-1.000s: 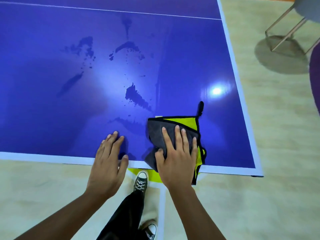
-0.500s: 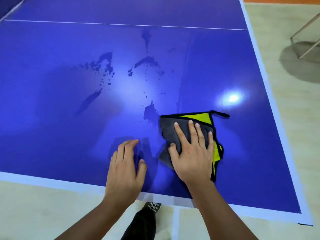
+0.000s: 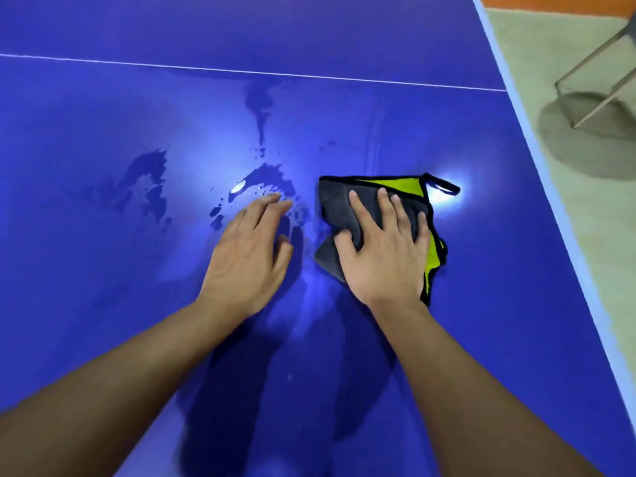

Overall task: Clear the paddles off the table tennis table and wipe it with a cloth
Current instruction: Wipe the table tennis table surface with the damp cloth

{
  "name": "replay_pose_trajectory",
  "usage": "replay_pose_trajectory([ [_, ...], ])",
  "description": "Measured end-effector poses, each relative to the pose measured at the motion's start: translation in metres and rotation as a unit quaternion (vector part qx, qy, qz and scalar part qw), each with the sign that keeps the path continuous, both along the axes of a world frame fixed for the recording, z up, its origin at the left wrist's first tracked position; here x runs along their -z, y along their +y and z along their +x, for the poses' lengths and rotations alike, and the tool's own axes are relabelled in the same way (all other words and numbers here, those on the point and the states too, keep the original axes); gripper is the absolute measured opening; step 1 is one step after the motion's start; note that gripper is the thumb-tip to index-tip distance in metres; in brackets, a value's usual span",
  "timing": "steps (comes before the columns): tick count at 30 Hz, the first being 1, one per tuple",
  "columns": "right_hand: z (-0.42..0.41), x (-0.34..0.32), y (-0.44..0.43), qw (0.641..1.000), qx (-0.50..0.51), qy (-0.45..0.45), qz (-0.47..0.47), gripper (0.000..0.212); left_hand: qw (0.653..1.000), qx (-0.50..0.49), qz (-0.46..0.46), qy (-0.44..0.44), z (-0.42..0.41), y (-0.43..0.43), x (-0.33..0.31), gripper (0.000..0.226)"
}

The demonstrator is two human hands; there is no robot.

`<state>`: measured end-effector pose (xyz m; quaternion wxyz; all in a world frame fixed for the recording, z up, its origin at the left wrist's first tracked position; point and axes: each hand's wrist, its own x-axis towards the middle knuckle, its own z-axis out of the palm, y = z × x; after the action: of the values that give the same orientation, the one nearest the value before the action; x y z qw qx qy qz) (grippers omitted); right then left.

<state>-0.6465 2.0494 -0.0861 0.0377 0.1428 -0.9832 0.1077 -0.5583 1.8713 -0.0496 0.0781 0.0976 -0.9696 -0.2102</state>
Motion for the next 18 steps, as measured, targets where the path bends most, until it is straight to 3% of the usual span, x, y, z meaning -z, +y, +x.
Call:
replay_pose_trajectory([
  [3,-0.074,0.000,-0.025,1.000,0.019,-0.006,0.006,0.064,0.998,0.036,0.044,0.002,-0.014,-0.009,0.014,0.042],
  [9,-0.204,-0.006,-0.062,0.999,0.029,-0.030,0.012,0.063,0.998,0.059,-0.003,0.030,-0.024,-0.007,0.024,0.048],
  [18,-0.280,-0.005,-0.094,0.998,0.056,-0.024,0.013,0.063,0.997,0.061,-0.030,0.029,-0.027,-0.008,0.031,0.046],
])
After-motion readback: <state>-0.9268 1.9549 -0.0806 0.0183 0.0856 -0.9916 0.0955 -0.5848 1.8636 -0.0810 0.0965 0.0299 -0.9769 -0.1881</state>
